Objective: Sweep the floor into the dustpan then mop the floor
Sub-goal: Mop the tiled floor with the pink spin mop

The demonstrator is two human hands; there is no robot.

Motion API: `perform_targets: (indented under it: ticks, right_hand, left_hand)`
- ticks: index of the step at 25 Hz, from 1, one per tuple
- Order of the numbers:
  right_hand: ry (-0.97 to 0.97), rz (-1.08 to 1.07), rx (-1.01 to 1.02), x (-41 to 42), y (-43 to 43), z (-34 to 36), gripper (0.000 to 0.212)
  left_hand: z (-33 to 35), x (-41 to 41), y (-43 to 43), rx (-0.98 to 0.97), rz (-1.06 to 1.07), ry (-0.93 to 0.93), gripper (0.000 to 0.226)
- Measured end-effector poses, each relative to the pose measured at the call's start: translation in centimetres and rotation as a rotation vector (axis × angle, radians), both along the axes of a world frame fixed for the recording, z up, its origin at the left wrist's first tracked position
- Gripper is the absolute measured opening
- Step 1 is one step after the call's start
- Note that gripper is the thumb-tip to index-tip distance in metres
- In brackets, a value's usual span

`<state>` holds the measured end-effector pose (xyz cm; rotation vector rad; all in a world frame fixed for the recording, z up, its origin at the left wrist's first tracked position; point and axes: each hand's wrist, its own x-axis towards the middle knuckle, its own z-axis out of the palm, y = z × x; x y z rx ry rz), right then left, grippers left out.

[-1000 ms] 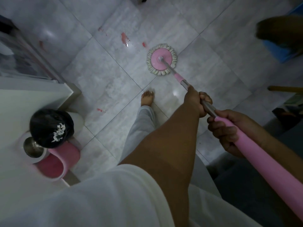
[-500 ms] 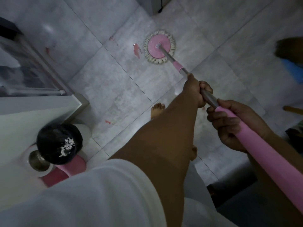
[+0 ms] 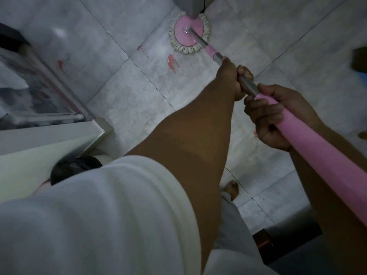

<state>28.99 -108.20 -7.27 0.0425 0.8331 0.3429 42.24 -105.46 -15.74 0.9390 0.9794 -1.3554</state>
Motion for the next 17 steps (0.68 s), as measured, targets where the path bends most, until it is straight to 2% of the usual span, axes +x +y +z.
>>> perform_targets:
  ticks: [5,9,17]
  right_hand:
    - [-0.030,-0.056,0.042,-3.7,2.4,-0.5,0.031]
    - [-0.013,-0.052,0.057,-10.2,4.9,0.3,0.033]
    - [0.052,0.006,0.040,-22.4,10.0,3.3,0.023]
  left_hand:
    - [0.1,-3.3,2.1,-0.006,-0.020,-0.031,0.059]
    - [0.8,-9.8,4.8,-0.017,-0.030,0.024,0.059]
    - [2.2,-22.7,10.5,0.032,-0.032,0.053,0.056]
